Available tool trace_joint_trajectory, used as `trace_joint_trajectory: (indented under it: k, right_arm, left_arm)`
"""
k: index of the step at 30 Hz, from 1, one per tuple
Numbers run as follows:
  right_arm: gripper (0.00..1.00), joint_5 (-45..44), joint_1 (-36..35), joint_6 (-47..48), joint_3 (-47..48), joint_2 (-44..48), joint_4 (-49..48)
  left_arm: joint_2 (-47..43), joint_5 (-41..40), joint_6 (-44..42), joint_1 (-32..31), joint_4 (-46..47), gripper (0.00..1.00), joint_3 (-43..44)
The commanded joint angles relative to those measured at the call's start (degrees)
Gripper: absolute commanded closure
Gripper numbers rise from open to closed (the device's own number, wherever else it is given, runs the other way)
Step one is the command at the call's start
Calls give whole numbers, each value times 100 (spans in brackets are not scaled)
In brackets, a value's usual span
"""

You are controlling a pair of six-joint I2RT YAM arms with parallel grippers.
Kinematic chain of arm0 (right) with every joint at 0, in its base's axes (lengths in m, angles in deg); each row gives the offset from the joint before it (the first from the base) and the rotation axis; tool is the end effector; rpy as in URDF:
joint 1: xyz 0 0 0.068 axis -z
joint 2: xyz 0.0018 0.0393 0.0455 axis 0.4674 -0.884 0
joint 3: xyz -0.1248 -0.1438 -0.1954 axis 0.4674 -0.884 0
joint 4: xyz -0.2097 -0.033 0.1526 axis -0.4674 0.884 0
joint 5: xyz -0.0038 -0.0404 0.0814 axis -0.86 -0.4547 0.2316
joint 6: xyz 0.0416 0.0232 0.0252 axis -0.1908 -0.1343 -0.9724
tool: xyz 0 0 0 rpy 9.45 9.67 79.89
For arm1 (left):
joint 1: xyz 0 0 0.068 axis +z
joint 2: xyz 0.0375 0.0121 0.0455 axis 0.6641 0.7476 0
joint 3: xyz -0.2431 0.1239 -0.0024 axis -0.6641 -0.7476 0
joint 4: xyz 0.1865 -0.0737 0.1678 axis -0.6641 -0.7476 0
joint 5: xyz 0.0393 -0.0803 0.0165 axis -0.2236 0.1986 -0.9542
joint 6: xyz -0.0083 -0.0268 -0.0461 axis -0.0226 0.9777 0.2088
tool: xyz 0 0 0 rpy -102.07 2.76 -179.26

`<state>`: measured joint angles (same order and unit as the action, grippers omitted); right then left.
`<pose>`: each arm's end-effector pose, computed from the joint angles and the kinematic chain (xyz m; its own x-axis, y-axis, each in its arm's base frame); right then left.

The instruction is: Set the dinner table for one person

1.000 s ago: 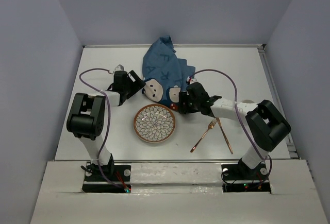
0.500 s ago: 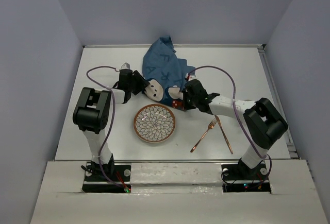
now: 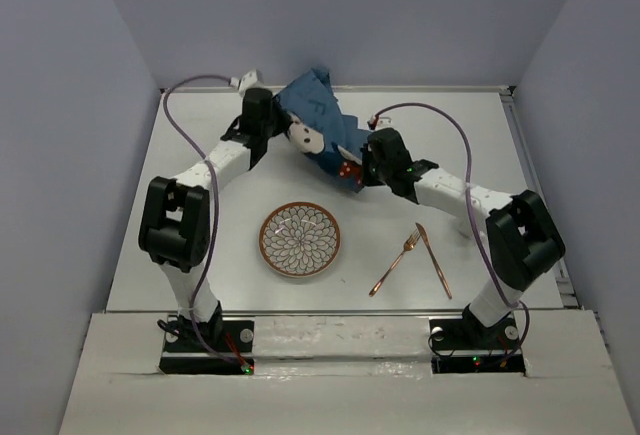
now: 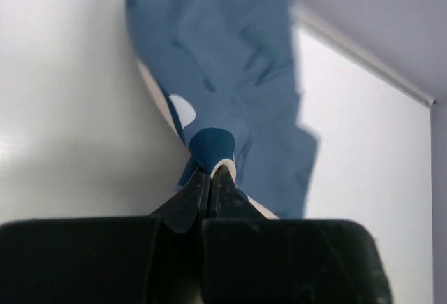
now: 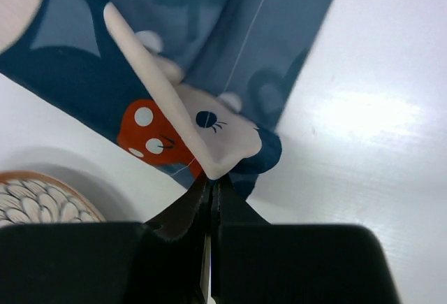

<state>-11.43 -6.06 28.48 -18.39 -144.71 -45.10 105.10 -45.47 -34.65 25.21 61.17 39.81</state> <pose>0.3106 0.2017 0.2158 -0.6772 -0.0002 -0.7358 -0.2006 0.9622 0.1844 0.4025 -0.1187 0.2278 -0.4536 -0.5349 -0.7129 -0.0060 0.8017 -0.5977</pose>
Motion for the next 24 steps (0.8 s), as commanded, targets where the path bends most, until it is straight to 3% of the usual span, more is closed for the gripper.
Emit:
trace_joint_trajectory:
  k: [1,2,6,11,15,24]
  right_arm:
    - [100,-222,229,364,770,652,220]
    - [100,-169,229,434,805,722,299]
    - [100,77,229,453,456,960,317]
    - [100,104,229,330,-169,960,291]
    - [100,33,343,198,-530,987,141]
    - [100,7,467,145,-626,1066,132]
  left_arm:
    - [-1070,-2009,-1692,-1091,-844,100,2153]
    - [-1132,-2168,-1824,-1206,-976,72,2320]
    - [-1667,-2371,-1729,-1260,-1110,1,1492]
    - [-2615,-2925,-1484,-1199,-793,1,-171]
    - [-2890,-2471,-1027,-927,-258,1,-1708]
    - [-1950,-1151,-395,-847,356,6,-2326]
